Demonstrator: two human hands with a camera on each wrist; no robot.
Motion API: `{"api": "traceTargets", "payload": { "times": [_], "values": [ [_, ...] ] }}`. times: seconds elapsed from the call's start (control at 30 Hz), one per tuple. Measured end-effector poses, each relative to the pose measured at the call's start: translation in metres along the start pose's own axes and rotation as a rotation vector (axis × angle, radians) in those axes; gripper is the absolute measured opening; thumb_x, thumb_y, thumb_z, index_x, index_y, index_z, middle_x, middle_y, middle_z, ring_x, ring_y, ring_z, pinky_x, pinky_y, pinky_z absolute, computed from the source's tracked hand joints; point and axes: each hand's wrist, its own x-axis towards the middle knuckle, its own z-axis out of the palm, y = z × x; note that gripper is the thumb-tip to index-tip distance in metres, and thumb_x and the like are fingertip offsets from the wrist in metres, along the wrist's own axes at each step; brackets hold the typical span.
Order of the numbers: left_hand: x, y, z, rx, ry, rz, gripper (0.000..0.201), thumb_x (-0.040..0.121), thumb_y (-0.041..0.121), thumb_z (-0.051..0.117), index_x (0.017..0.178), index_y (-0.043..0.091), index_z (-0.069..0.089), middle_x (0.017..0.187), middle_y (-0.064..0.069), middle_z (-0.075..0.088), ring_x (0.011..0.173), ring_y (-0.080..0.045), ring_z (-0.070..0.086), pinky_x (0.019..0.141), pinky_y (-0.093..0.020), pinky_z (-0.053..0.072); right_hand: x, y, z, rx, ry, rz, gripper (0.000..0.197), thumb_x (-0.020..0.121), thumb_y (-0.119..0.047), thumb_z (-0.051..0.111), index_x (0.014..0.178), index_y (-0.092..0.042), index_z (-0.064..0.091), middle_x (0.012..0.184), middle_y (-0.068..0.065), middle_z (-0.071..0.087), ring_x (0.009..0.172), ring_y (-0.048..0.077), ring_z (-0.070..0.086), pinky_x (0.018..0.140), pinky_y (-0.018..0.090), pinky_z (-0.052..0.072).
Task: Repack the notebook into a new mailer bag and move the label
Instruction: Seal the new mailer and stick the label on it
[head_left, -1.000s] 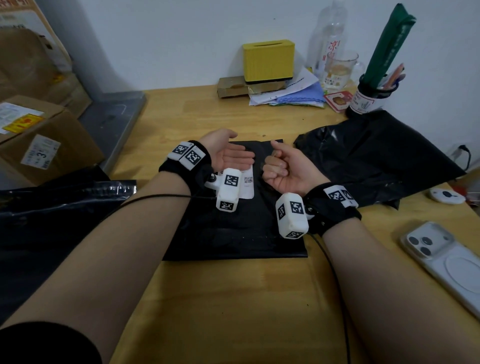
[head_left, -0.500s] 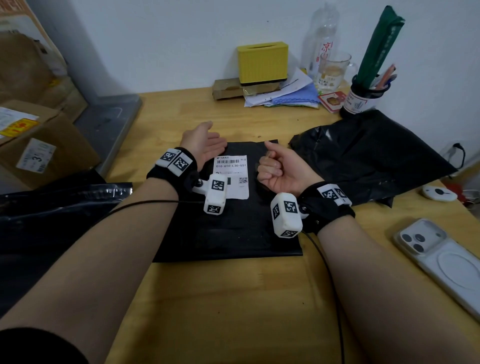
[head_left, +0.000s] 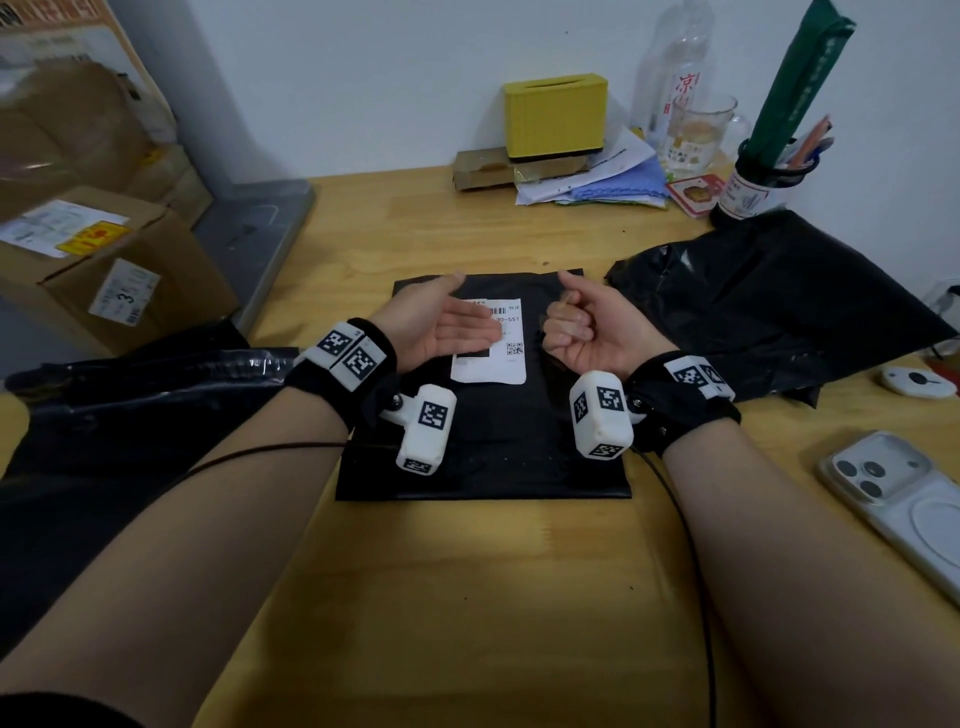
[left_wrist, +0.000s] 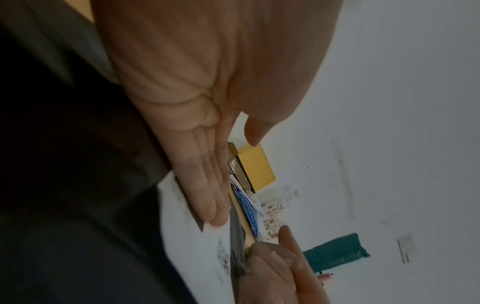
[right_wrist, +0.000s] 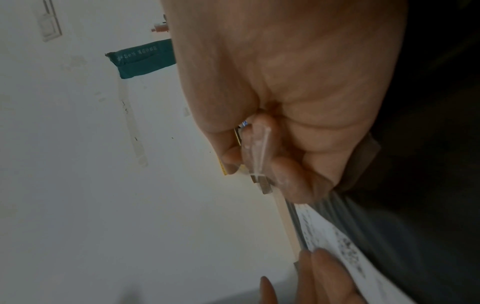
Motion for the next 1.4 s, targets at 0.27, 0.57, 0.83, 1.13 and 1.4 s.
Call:
{"api": "traceTargets", "payload": {
  "times": [0.27,0.57,0.83,1.13,1.4],
  "values": [
    [-0.023,-0.003,-0.001,0.210,-0.025,-0.088,0.060,0.103,0.046,0.043,0.109,-0.010,0.063,0.098,-0.024,0.074,0.089,-0.029,0.075,0.073,-0.031,0.062,-0.002,0.001,0.001,-0.015,0.012,-0.017,0.049,0.102,-0.032,0.052,0.055,-0.017,0.047,0.044,-0.006,0.027,0.035,0.008,0.024,0.042,0.022,0.034],
    [-0.037,-0.004,0.000,0.470,0.015,-0.154,0.060,0.102,0.046,0.045,0.106,-0.011,0.064,0.088,-0.022,0.075,0.074,-0.028,0.075,0.068,-0.034,0.063,-0.003,0.001,0.000,-0.039,0.017,-0.025,0.050,0.103,-0.031,0.052,0.055,-0.018,0.047,0.044,-0.006,0.027,0.036,0.008,0.024,0.043,0.022,0.034],
    [-0.019,0.012,0.007,0.141,-0.015,-0.004,0.048,0.102,0.042,0.048,0.114,-0.002,0.065,0.097,-0.015,0.076,0.076,-0.022,0.075,0.063,-0.030,0.060,-0.001,0.001,-0.001,-0.048,0.017,-0.028,0.052,0.104,-0.031,0.050,0.054,-0.017,0.048,0.042,-0.005,0.027,0.034,0.009,0.025,0.042,0.022,0.034],
    [-0.001,-0.005,0.034,-0.034,0.027,0.035,0.043,0.105,0.024,0.046,0.122,-0.014,0.055,0.105,-0.025,0.072,0.091,-0.027,0.074,0.073,-0.030,0.061,0.002,-0.001,-0.002,-0.049,0.006,-0.021,0.051,0.103,-0.031,0.051,0.054,-0.018,0.047,0.041,-0.005,0.028,0.033,0.009,0.024,0.044,0.022,0.031],
    [-0.017,-0.014,0.044,0.078,-0.019,-0.010,0.039,0.104,0.028,0.047,0.111,-0.009,0.060,0.101,-0.025,0.073,0.088,-0.026,0.075,0.072,-0.030,0.062,0.003,0.000,-0.001,-0.072,0.008,-0.023,0.053,0.104,-0.032,0.050,0.053,-0.018,0.049,0.041,-0.006,0.028,0.033,0.009,0.023,0.043,0.021,0.031]
  ]
}}
